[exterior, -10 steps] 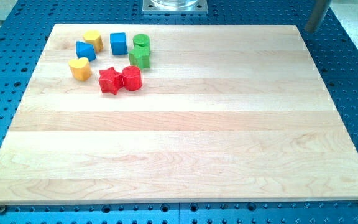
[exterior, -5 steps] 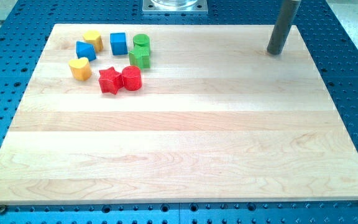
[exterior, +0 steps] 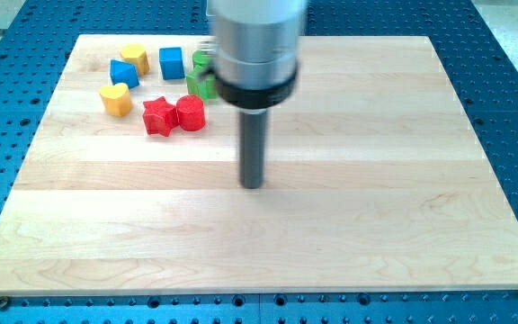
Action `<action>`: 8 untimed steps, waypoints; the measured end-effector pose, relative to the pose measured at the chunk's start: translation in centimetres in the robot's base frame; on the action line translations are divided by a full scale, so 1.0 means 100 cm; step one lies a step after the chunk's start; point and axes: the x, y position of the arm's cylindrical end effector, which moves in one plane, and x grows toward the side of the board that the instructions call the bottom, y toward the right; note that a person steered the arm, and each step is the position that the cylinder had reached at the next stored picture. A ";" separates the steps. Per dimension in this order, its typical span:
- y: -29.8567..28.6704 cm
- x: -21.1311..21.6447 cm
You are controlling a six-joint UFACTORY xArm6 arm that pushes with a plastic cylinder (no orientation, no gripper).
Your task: Separate the green blocks
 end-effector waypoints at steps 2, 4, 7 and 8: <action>-0.013 0.006; -0.048 0.009; -0.170 -0.079; -0.133 -0.109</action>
